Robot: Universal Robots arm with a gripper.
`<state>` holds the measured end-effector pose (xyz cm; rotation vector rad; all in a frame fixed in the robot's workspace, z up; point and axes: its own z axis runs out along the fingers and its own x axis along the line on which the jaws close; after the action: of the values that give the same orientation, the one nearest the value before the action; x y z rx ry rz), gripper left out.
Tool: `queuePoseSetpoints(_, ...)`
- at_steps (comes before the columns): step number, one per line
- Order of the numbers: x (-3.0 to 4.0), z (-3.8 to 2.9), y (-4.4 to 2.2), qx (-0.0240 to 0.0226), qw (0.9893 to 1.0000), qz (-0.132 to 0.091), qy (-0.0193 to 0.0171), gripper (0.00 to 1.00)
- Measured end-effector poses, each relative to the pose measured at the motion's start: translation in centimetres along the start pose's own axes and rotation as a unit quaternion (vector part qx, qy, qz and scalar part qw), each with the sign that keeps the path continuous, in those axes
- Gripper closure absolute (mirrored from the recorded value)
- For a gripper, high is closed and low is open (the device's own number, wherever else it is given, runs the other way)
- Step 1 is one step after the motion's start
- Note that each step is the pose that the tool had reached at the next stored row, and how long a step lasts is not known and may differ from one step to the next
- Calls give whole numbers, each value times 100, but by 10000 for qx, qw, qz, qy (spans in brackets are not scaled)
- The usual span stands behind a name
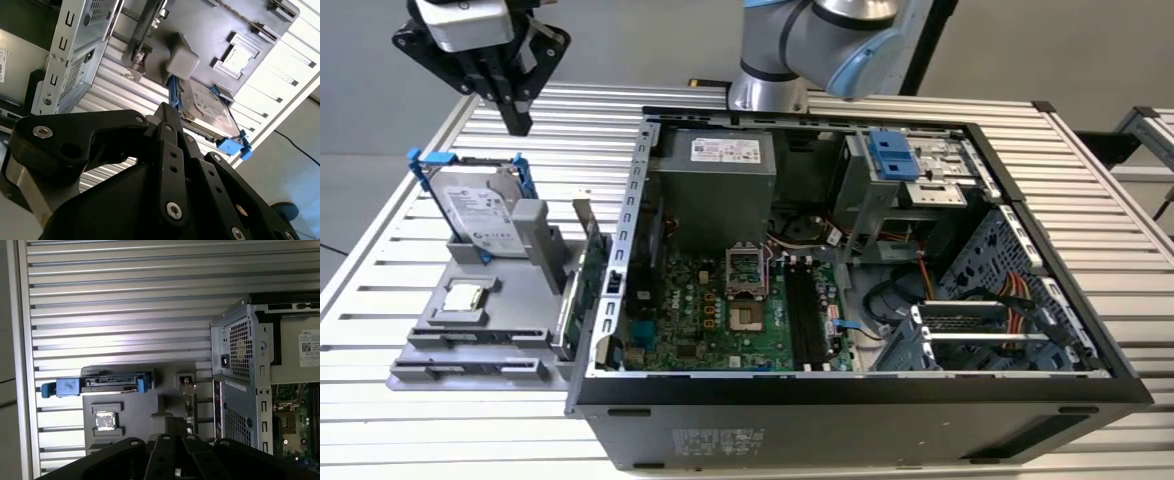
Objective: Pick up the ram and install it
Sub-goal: 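Reach for the ram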
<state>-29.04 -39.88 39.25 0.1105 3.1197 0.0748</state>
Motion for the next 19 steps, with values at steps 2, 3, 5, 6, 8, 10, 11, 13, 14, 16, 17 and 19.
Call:
queuePoseSetpoints(2,24,0,-1,0,10000,0,0,100)
queuePoseSetpoints(3,36,0,-2,0,10000,0,0,100)
queuePoseSetpoints(5,58,-1,-4,0,10000,0,0,100)
queuePoseSetpoints(6,70,-1,-5,0,10000,0,0,100)
queuePoseSetpoints(8,94,-2,-6,0,10000,0,0,100)
queuePoseSetpoints(10,116,-2,-8,-1,10000,0,0,100)
queuePoseSetpoints(11,123,-2,-9,-1,10000,0,0,100)
queuePoseSetpoints(13,124,-2,-9,0,10000,-1,0,100)
queuePoseSetpoints(14,124,-2,-9,0,10000,-1,0,100)
queuePoseSetpoints(16,127,-3,-9,0,10000,0,0,100)
queuePoseSetpoints(17,133,-2,-9,0,10000,1,0,100)
queuePoseSetpoints(19,151,-3,-10,0,10000,0,0,100)
